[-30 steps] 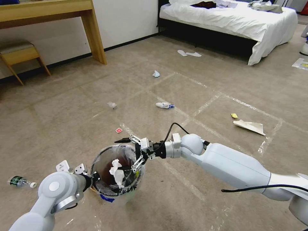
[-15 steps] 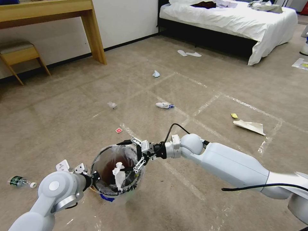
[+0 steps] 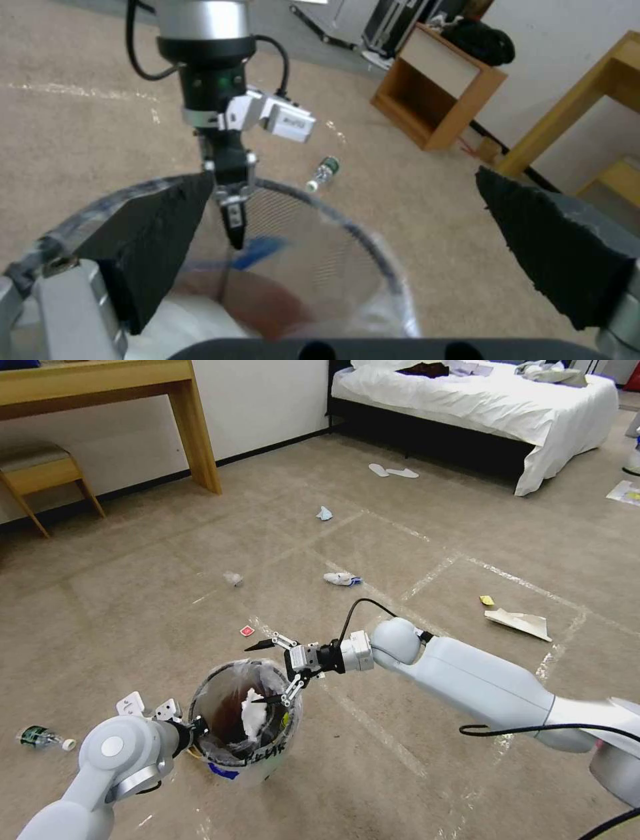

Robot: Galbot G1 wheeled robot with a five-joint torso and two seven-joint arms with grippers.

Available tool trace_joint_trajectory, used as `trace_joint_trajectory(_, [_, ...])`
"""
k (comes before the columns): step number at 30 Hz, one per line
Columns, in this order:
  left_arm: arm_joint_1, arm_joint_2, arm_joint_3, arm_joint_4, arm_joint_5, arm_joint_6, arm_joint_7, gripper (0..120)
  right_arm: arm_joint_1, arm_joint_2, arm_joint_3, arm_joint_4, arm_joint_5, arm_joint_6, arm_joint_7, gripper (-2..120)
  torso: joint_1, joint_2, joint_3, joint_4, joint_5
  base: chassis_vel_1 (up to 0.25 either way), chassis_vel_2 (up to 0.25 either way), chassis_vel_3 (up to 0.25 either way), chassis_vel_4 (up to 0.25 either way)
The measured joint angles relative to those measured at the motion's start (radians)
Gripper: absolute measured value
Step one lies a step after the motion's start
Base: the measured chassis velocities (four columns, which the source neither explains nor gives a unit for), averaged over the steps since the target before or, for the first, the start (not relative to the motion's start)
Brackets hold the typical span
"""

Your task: Pick up the trash bin and place the garbage on the floor into it.

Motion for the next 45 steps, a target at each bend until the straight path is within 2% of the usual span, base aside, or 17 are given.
trace_joint_trajectory(2, [0.002, -0.002, 0.0, 0.0, 0.002, 0.0, 0.0, 0, 0.005, 0.002, -0.008, 0.0, -0.005, -0.005, 0.013, 100, 0.0, 0.0, 0.0, 0.0, -0.0001, 0.0, 0.0, 0.0, 0.0])
trace_joint_trajectory(4, [0.007, -0.001, -0.001, -0.003, 0.003, 0.001, 0.0, 0, 0.015, 0.017, -0.014, -0.018, -0.072, 0.001, 0.038, 100, 0.0, 0.0, 0.0, -0.0001, 0.0, 0.0, 0.0, 0.0, 0.0])
trace_joint_trajectory(7, [0.008, 0.003, -0.005, -0.007, 0.002, 0.001, 0.0, 0, 0.021, 0.029, -0.007, -0.03, -0.146, 0.017, 0.022, 100, 0.0, 0.0, 0.0, -0.0001, 0.0001, 0.0, 0.0, 0.0, 0.0])
trace_joint_trajectory(9, [0.009, 0.004, -0.006, -0.008, 0.002, 0.001, 0.0, 0, 0.028, 0.032, -0.008, -0.031, -0.147, 0.019, 0.014, 100, 0.0, 0.0, 0.0, 0.0, 0.0001, 0.0, 0.0, 0.0, 0.0])
trace_joint_trajectory(11, [0.01, 0.005, -0.007, -0.009, 0.002, 0.001, 0.0, 0, 0.043, 0.034, -0.029, -0.024, -0.109, 0.019, 0.024, 100, 0.0, 0.0, 0.0, -0.0001, -0.0001, 0.0, 0.0, 0.0, 0.0])
trace_joint_trajectory(19, [0.013, -0.002, -0.005, -0.011, 0.003, 0.001, 0.0, 0, 0.046, 0.036, -0.023, -0.027, -0.089, 0.017, 0.032, 100, 0.0, 0.0, 0.0, 0.0002, 0.0, 0.0, 0.0, 0.0, 0.0])
trace_joint_trajectory(25, [0.014, -0.002, -0.006, -0.011, 0.004, 0.0, -0.001, 0, 0.002, -0.012, 0.062, -0.002, 0.032, 0.015, 0.049, 100, 0.0, 0.0, 0.0, -0.0002, 0.0001, 0.0, 0.0, 0.0, 0.0])
trace_joint_trajectory(28, [0.01, 0.004, -0.008, -0.002, 0.002, 0.0, -0.001, 0, -0.099, -0.052, 0.236, 0.051, 0.161, -0.002, 0.13, 100, 0.0, 0.0, 0.0, 0.0, 0.0002, 0.0, 0.0, 0.0, 0.0])
trace_joint_trajectory(29, [0.01, 0.004, -0.008, -0.002, 0.002, 0.0, -0.001, 0, -0.099, -0.052, 0.236, 0.051, 0.161, -0.002, 0.13, 100, 0.0, 0.0, 0.0, 0.0, 0.0002, 0.0, 0.0, 0.0, 0.0])
trace_joint_trajectory(31, [0.005, 0.006, -0.005, 0.002, 0.0, 0.0, -0.001, 0, -0.204, -0.079, 0.379, 0.09, 0.204, -0.01, 0.214, 100, 0.0, 0.0, 0.0, -0.0001, 0.0003, 0.0, 0.0, 0.0, 0.0])
trace_joint_trajectory(34, [0.004, 0.006, -0.004, 0.003, 0.0, 0.0, 0.0, 0, -0.238, -0.089, 0.42, 0.098, 0.21, -0.014, 0.236, 100, 0.0, 0.0, 0.0, 0.0, 0.0005, 0.0, 0.0, 0.0, 0.0])
trace_joint_trajectory(36, [0.002, 0.006, -0.003, 0.005, -0.002, 0.0, 0.003, 0, -0.368, -0.126, 0.588, 0.122, 0.21, -0.017, 0.288, 100, 0.0, 0.0, 0.0, -0.0002, 0.0006, 0.0, 0.0, 0.0, 0.0])
trace_joint_trajectory(39, [0.002, 0.006, -0.003, 0.005, -0.001, 0.0, 0.004, 0, -0.414, -0.136, 0.666, 0.136, 0.204, -0.022, 0.293, 100, 0.0, 0.0, 0.0, -0.0002, 0.0006, 0.0, 0.0, 0.0, 0.0])
trace_joint_trajectory(42, [0.003, 0.001, -0.007, 0.007, 0.0, 0.001, 0.008, 0, -0.601, -0.147, 0.92, 0.22, 0.184, -0.047, 0.357, 100, 0.0, 0.0, 0.0, 0.0002, 0.0003, 0.0, 0.0, 0.0, 0.0])
trace_joint_trajectory(43, [0.003, 0.001, -0.007, 0.007, 0.0, 0.001, 0.008, 0, -0.601, -0.147, 0.92, 0.22, 0.184, -0.047, 0.357, 100, 0.0, 0.0, 0.0, 0.0002, 0.0003, 0.0, 0.0, 0.0, 0.0])
trace_joint_trajectory(44, [0.006, 0.0, -0.009, 0.004, 0.001, 0.001, 0.008, 0, -0.672, -0.141, 0.984, 0.248, 0.167, -0.048, 0.385, 100, 0.0, 0.0, 0.0, -0.0011, -0.0002, 0.0, 0.0, 0.0, 0.0])
trace_joint_trajectory(45, [0.02, -0.005, -0.019, -0.005, 0.003, 0.001, 0.009, 0, -0.719, -0.129, 1.016, 0.262, 0.15, -0.038, 0.419, 100, 0.0, 0.0, 0.0, -0.0013, 0.0004, 0.0, 0.0, 0.0, 0.0])
